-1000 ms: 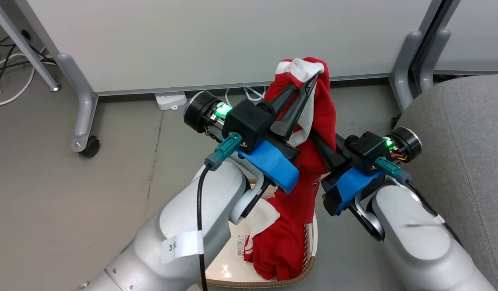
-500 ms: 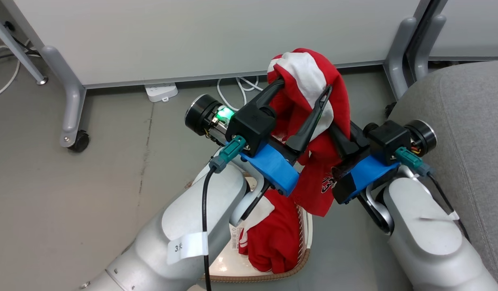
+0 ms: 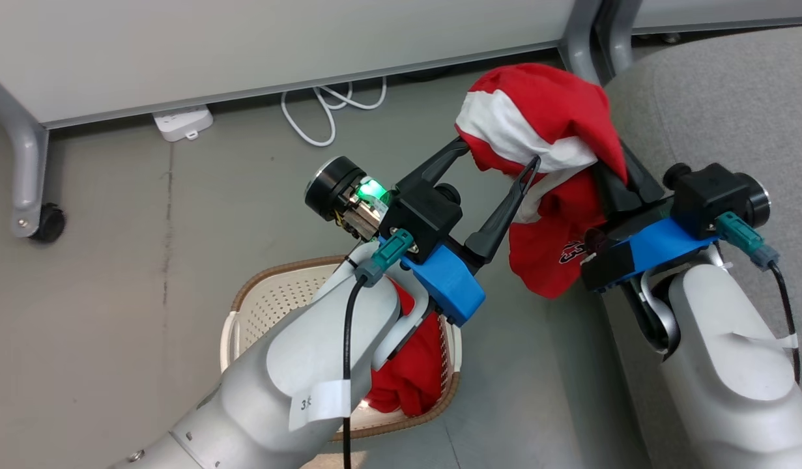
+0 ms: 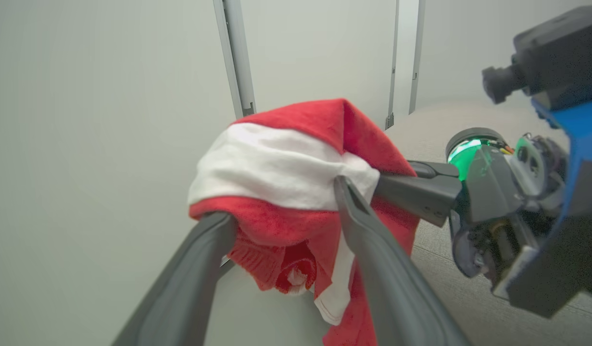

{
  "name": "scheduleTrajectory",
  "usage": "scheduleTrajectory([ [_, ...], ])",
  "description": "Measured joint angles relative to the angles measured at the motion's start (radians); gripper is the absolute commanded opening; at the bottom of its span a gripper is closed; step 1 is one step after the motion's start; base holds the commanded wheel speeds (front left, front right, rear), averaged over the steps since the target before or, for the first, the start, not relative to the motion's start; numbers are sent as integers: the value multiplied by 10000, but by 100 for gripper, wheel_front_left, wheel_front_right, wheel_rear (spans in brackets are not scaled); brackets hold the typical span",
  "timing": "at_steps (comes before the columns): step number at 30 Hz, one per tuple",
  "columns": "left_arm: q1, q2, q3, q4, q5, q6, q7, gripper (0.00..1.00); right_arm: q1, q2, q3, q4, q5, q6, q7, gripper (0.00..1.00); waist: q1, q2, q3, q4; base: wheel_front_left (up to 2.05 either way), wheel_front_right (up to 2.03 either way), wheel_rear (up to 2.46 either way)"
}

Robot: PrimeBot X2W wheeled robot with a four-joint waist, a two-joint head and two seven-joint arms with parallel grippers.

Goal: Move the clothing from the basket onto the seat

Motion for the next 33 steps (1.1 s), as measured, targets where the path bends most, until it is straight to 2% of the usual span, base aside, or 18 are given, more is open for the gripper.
scheduleTrajectory([
  [17, -120, 198, -648, 180, 240, -186, 226, 100, 638, 196, -2545, -1122, -140, -2, -2, 0, 0, 0, 765, -1802, 0, 0, 0],
  [33, -17, 192, -1333, 272, 387, -326, 305, 100, 2165, 560, -4418, -2117, -213, 0, 0, 0, -1, 0, 1025, -2969, 0, 0, 0],
])
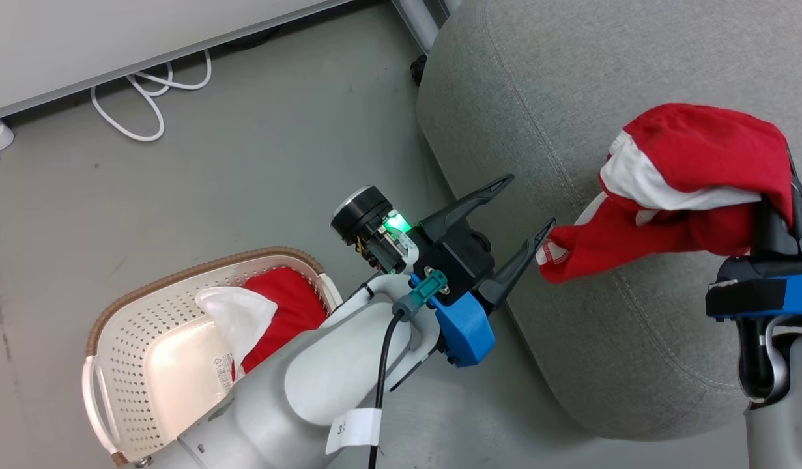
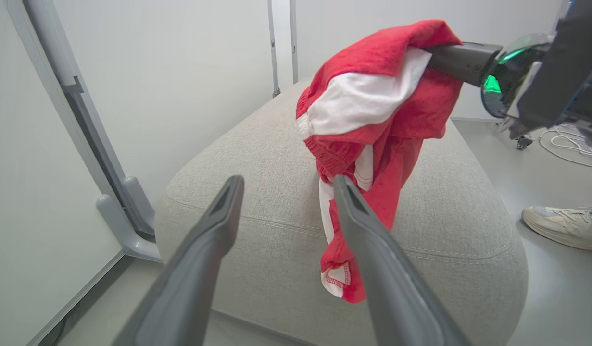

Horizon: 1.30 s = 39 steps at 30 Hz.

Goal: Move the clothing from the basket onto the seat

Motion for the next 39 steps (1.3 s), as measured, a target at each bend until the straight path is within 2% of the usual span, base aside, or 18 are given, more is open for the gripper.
scheduleTrajectory([
  [12, 162, -65, -251, 23, -52, -36, -63, 100, 452, 226, -178, -130, -115, 0, 0, 0, 0, 0, -68, -261, 0, 0, 0],
  [18, 89, -90, -247, -50, -56, 25, -138, 100, 172, -6, -159, -384, -176, -2, -2, 0, -1, 0, 87, -166, 0, 0, 0],
  [24, -174, 52, -224, -150, 104, 163, -171, 100, -997, -564, -105, -884, -276, 0, -2, 0, 0, 0, 614, -103, 0, 0, 0],
  [29, -517, 199, -211, -318, 228, 276, -50, 100, -2321, -1358, -318, -1237, -282, 0, -2, 0, 0, 0, 1284, -75, 0, 0, 0],
  [39, -1471, 732, -188, -848, 686, 378, 267, 100, -4989, -3116, -1987, -924, -270, 2, -2, 0, 1, -1, 3010, 112, 0, 0, 0],
])
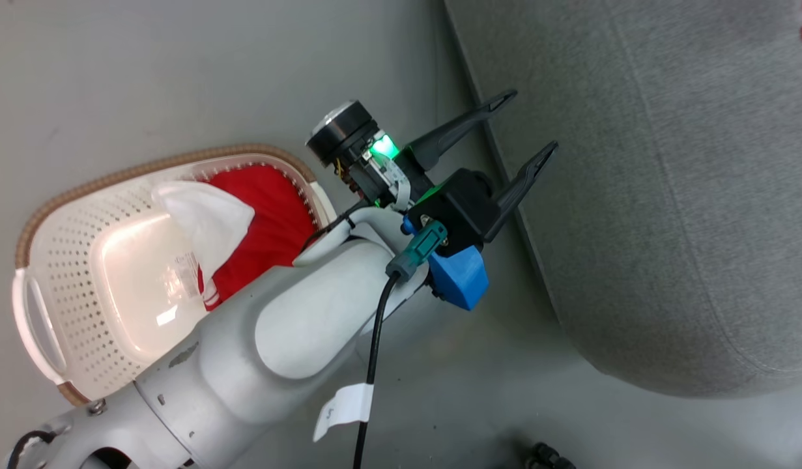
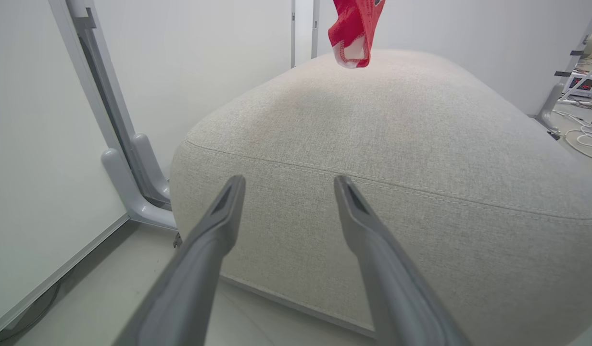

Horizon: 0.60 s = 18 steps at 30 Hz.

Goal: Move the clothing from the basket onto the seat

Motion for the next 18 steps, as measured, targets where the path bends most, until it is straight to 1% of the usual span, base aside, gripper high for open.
scheduleTrajectory([
  [2, -186, 59, -6, -130, 92, 19, 63, 100, -319, -399, -334, 345, 13, -2, 0, 0, -1, 0, 338, 47, 0, 0, 0],
  [5, -400, 150, -6, -326, 205, 84, 178, 100, -600, -660, -639, 928, 21, -2, -2, 0, 0, 0, 803, 112, 0, 0, 0],
  [11, -559, 351, -44, -570, 303, 113, 355, 100, -622, -665, -637, 2322, -132, -2, 0, 0, 0, 0, 1535, 160, 0, 0, 0],
  [14, -635, 435, -77, -648, 311, 117, 399, 100, -492, -523, -786, 2805, -115, -2, 0, 0, 0, 0, 1776, 162, 0, 0, 0],
  [18, -638, 585, -123, -723, 311, 132, 453, 100, -78, -244, -715, 3427, -86, -2, 2, 0, 0, 0, 1924, 174, 0, 0, 0],
])
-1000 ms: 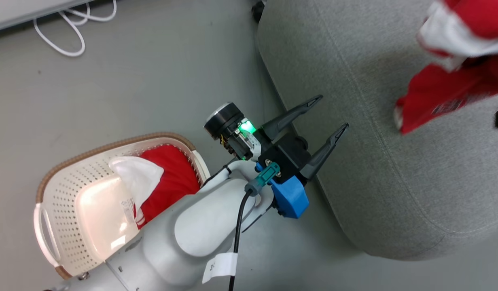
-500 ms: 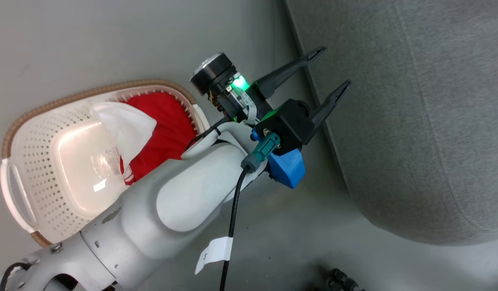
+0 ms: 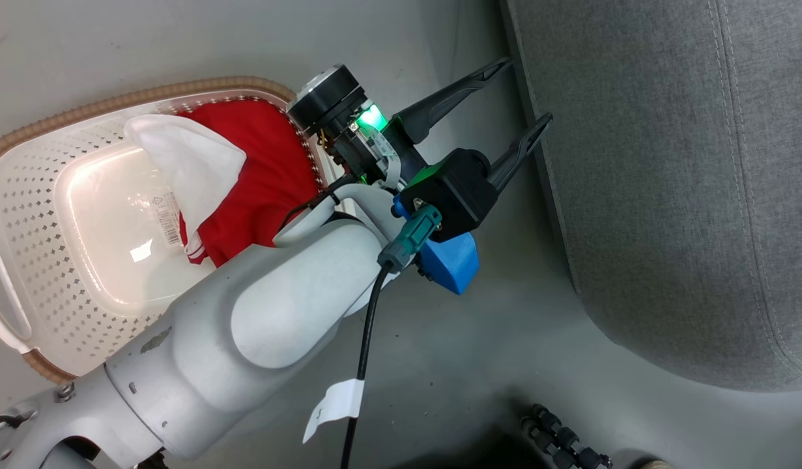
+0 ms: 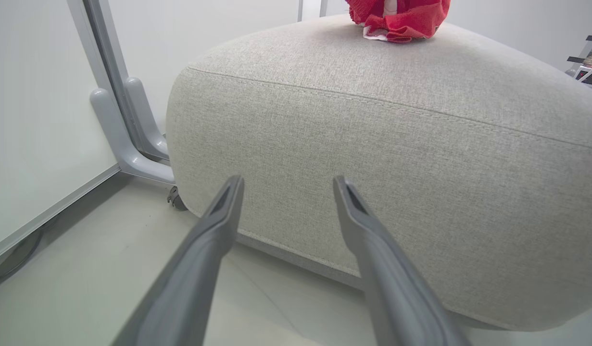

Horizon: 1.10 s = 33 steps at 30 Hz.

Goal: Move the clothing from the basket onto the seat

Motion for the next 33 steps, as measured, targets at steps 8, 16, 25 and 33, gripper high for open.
scheduleTrajectory([
  [8, 4, 117, -67, -146, -17, 77, 79, 100, 463, 424, 194, 938, 88, 0, -2, 0, -1, 0, 51, 8, 0, 0, 0],
  [16, 69, 104, -121, -113, -107, 161, -25, 100, 859, 704, 313, 1179, 58, 0, -2, 100, 0, 0, -197, 54, 0, 0, 0],
  [25, 486, -280, -117, 341, -410, 238, -652, 100, 2497, 941, 940, -88, -132, 0, -2, 100, -1, 0, -1096, 252, 0, 0, 0],
  [33, 1283, -604, 192, 805, -848, 345, -1072, 100, 4221, 1055, 1682, -897, -397, 0, -2, 100, -2, 0, -2406, 571, 0, 0, 0],
])
